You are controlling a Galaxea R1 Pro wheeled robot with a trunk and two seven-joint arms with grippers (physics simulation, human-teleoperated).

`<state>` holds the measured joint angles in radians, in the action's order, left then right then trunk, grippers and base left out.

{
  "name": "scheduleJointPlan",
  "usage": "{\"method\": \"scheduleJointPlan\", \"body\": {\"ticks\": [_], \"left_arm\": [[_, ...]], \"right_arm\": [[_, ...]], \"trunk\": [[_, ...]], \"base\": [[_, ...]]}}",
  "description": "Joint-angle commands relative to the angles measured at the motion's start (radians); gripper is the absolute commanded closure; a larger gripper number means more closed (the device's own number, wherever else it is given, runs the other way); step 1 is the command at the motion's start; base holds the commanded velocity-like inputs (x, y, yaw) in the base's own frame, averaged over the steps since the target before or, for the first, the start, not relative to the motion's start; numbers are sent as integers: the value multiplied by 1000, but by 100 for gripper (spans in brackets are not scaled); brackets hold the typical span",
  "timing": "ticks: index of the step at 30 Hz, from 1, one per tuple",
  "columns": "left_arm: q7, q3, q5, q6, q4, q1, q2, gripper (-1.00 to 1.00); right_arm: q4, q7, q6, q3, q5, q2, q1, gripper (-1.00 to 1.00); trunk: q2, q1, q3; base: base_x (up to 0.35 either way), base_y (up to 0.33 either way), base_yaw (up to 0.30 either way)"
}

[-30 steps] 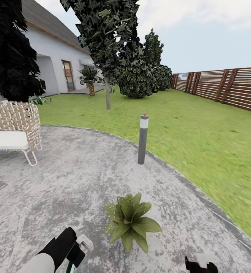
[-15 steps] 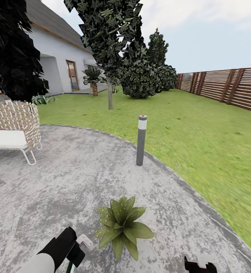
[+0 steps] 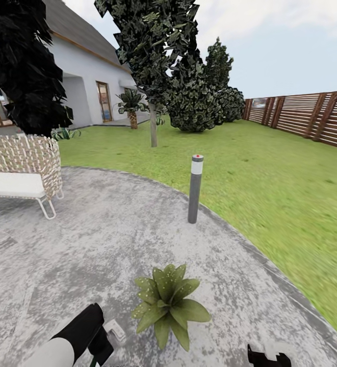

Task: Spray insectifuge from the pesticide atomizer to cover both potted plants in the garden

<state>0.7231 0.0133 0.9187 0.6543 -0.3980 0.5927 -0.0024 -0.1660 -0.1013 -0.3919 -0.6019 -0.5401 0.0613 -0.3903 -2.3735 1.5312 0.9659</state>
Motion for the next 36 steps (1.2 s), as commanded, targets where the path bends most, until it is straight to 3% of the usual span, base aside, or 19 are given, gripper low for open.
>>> {"method": "scheduleJointPlan", "body": {"ticks": [1, 17, 21, 26, 28, 32, 36], "left_arm": [[7, 1, 6, 4, -2, 0, 0, 100], [7, 4, 7, 6, -2, -1, -2, 100], [8, 3, 7, 40, -4, 8, -3, 100], [9, -1, 6, 69, -1, 70, -3, 100], [14, -30, 14, 70, 5, 75, -3, 100], [118, -100, 29, 61, 4, 73, 0, 100], [140, -117, 32, 60, 1, 72, 6, 100]], "right_arm": [[2, -5, -4, -6, -11, 0, -1, -100], [2, -5, -4, -6, -10, 1, -1, -100], [2, -5, -4, -6, -11, 1, -1, -100], [1, -5, -4, -6, -11, 1, -1, -100], [1, -5, -4, -6, -11, 1, -1, -100], [1, -5, -4, -6, -11, 1, -1, -100], [1, -5, -4, -6, -11, 2, -1, -100]], "trunk": [[0, 0, 1], [0, 0, 1], [0, 0, 1], [0, 0, 1], [0, 0, 1], [0, 0, 1], [0, 0, 1]], "base": [[0, -35, 270], [-29, -224, 137], [0, -16, 269], [0, -1, 276], [0, 0, 236], [0, 0, 59], [0, 0, 4]]}}
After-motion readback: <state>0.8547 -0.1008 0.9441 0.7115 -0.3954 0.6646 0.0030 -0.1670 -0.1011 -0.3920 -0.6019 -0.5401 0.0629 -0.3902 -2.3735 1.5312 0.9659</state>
